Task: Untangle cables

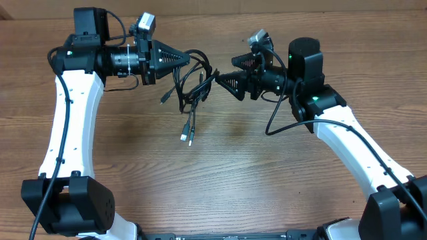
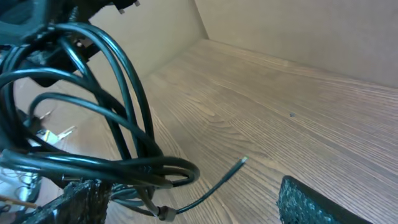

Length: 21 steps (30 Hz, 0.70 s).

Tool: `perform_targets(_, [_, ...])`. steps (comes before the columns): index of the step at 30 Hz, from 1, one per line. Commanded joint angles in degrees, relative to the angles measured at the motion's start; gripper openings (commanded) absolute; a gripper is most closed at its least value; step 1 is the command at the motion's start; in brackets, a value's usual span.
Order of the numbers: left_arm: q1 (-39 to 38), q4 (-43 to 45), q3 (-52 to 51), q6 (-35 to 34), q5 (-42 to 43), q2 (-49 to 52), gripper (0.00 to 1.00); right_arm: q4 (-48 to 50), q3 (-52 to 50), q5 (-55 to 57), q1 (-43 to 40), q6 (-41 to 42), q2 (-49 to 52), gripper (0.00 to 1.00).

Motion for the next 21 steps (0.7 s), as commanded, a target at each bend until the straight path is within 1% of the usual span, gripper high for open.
perform_targets(1, [-0.33,0.02,1.2,-0.85,1.27,-0.66,0.04,0.28,0.02,2.67,0.59,-0.42,-0.15,0.85])
perform_targets(9, [-0.59,0.02,1.2,-0.83,0.9,-0.66,0.04,0.57,0.02,2.6,2.23,-0.24,-0.15,0.85])
perform_targets(11, [-1.22,0.0,1.2,-0.85,-0.39,-0.66,0.04,0.96,0.02,3.06,2.89,-0.24,-0.15,0.85])
perform_targets(21, [-5.29,0.0,1.2,-1.7,-0.61,-0.66,0.04,1.42,0.02,11.63,5.57,-0.22,-0.15,0.85])
